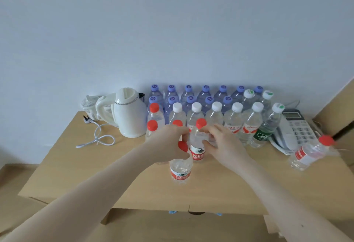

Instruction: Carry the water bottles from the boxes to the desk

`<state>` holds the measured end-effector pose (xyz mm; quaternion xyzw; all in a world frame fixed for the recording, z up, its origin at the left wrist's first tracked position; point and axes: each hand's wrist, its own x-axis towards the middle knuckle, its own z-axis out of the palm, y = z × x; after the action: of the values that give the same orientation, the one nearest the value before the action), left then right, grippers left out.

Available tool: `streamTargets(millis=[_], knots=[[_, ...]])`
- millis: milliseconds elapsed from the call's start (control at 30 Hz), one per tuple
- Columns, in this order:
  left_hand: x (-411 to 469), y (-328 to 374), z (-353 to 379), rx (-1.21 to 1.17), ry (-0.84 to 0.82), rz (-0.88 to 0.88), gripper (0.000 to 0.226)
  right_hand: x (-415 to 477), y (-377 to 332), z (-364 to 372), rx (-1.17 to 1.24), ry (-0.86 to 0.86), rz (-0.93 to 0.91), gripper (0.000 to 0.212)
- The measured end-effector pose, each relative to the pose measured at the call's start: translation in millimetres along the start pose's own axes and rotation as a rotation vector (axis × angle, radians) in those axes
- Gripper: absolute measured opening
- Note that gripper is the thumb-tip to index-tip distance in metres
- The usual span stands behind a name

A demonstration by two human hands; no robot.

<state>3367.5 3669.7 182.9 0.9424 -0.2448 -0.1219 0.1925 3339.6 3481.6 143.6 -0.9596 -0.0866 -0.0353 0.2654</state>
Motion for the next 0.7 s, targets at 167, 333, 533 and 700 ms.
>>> streamTargets(millis=[167, 333, 533, 700], knots=[[46.6, 70.8, 17.4, 0.046, -0.03, 0.1, 0.025, -29.0, 61.8, -45.4, -0.038, 0.076, 0.117, 0.034], [85.9, 115.5, 38.7, 0.077, -0.048, 0.077, 0.021, -51.8, 115.1, -74.0, -0.04, 0.096, 0.175, 0.035], [116.6, 134.6, 62.5, 0.158, -0.071, 0.028, 0.022, -60.1, 146.6, -77.3, -0.038, 0.032, 0.192, 0.037], [125.2, 127.3, 64.8, 0.213, -0.06, -0.034, 0.018, -55.0, 156.3, -67.9, 0.007, -0.014, 0.19, 0.034]])
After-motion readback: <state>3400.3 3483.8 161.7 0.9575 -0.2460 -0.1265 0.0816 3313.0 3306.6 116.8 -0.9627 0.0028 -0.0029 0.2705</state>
